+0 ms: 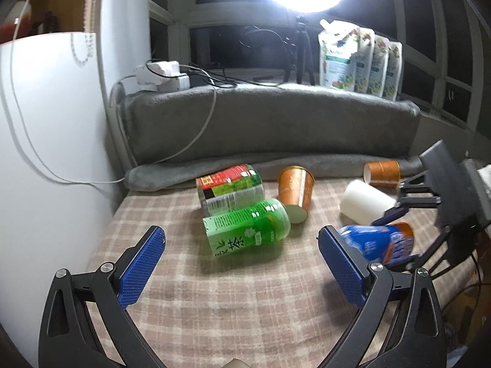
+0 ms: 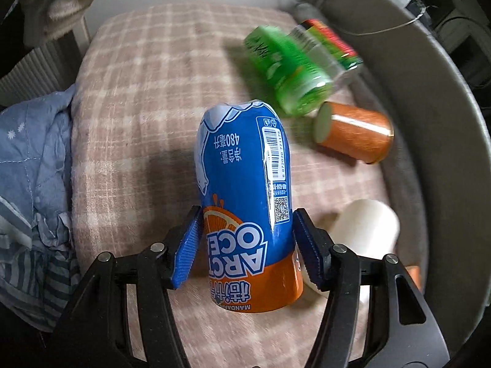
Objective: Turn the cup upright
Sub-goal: 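Lift the blue-orange cup with the right tool and rotate it, then grasp the blue-orange cup with the left tool and turn it upright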
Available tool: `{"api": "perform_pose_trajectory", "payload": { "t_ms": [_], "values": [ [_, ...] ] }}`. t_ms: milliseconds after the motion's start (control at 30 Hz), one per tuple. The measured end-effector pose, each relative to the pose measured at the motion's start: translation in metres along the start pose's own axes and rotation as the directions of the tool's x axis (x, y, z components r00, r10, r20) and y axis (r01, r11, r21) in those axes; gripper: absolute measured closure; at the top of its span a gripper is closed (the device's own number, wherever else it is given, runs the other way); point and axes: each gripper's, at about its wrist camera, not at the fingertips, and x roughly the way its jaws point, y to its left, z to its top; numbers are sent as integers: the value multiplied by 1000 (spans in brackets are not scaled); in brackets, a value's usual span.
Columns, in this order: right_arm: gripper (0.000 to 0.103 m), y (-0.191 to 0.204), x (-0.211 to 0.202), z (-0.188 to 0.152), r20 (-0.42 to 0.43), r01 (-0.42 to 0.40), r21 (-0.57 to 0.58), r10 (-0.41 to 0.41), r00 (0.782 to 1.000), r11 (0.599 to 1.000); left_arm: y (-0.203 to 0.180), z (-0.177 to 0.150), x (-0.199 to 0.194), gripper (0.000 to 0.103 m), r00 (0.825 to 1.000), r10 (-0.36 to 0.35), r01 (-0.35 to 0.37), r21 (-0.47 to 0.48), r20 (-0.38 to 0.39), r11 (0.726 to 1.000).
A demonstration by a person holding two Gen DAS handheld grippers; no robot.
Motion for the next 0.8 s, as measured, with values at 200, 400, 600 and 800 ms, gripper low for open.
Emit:
{"api": "perform_pose_trajectory", "payload": {
  "t_ms": [200,400,600,800],
  "values": [
    [27,-4,9,-4,-4,-20,26,20,1000,999,-10,0,6,3,997,-52,56,86,-49,995],
    [24,-21,-30,-19,121,-14,157,-5,993,987,-25,6,20,3,981,-150,167,148,-120,975],
    [24,-25,-87,-76,263,21,428,-147,954,903,-67,14,34,3,947,-243,302,328,-208,895],
    [24,-7,-123,-144,270,42,652,-284,920,757,-130,9,52,3,893,-270,436,540,-360,720]
  ]
}}
